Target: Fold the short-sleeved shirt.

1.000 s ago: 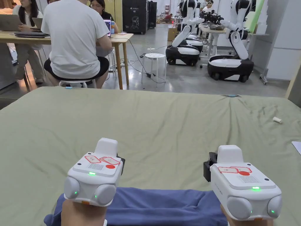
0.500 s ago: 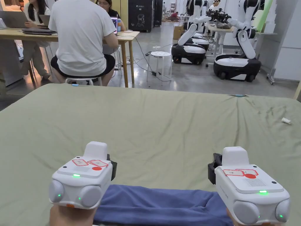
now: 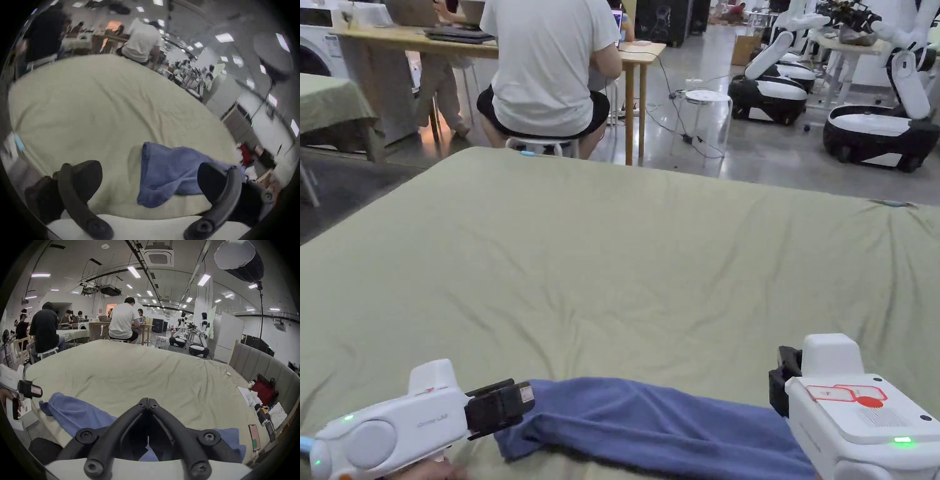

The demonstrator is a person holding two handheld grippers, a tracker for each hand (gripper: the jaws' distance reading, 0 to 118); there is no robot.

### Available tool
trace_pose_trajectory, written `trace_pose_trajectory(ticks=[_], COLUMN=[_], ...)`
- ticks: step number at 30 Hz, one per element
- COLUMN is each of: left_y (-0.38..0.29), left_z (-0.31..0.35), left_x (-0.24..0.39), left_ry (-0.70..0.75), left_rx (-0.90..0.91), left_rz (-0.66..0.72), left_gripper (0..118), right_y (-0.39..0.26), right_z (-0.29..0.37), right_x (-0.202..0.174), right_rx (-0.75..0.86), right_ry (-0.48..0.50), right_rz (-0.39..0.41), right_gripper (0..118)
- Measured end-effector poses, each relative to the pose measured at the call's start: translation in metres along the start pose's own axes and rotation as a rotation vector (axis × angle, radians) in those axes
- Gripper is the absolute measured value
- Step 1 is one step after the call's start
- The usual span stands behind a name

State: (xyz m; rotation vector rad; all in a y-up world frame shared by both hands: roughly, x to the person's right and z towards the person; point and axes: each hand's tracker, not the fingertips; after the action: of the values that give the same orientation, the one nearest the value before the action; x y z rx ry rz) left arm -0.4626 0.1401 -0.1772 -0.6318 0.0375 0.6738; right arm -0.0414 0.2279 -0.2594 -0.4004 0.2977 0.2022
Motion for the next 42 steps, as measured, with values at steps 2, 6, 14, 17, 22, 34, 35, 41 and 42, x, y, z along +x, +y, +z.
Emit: trace_pose_trajectory(ticks=[2, 6, 14, 17, 22, 34, 35, 41, 42], left_y=[0.002, -0.012, -0.014, -0.007, 0.025, -0.031, -0.048, -0.118, -0.121], left_z=[-0.015, -0.054, -0.098, -0.095, -0.071, -0.092, -0.107, -0.160, -0.164], left_x=[-0.026, -0.039, 0.031, 0.042, 0.023, 0.207, 0.223, 0.263, 0.260], left_ry=[-0.131, -0.376, -0.227, -0.171, -0.033, 0.318, 0.325, 0.339, 0.348], left_rx=[-0.093, -0.117, -0.209, -0.211, -0.063, -0.083, -0.114, -0.240, -0.221], left_rz=[0.180, 0.374, 0.348, 0.227, 0.157, -0.953, -1.020, -1.166, -1.183], left_gripper=[118, 118, 11, 9, 9, 9, 9, 21, 42], right_y=[0.000, 0.003, 0.002, -0.002, -0.009, -0.019, -0.021, -0.031, -0.031], right_z=[-0.005, -0.003, -0.004, -0.004, -0.002, 0.017, 0.018, 0.024, 0.025], right_x=[-0.006, -0.011, 0.006, 0.014, 0.019, 0.049, 0.055, 0.090, 0.094], right_rx=[-0.013, -0.028, -0.038, -0.053, -0.052, -0.031, -0.029, -0.031, -0.031], right_ry=[0.006, 0.011, -0.014, -0.019, -0.020, -0.032, -0.036, -0.051, -0.058], right_rz=[0.005, 0.010, -0.019, -0.026, -0.042, -0.058, -0.060, -0.110, -0.109], right_gripper=[0, 0, 0, 0, 0, 0, 0, 0, 0])
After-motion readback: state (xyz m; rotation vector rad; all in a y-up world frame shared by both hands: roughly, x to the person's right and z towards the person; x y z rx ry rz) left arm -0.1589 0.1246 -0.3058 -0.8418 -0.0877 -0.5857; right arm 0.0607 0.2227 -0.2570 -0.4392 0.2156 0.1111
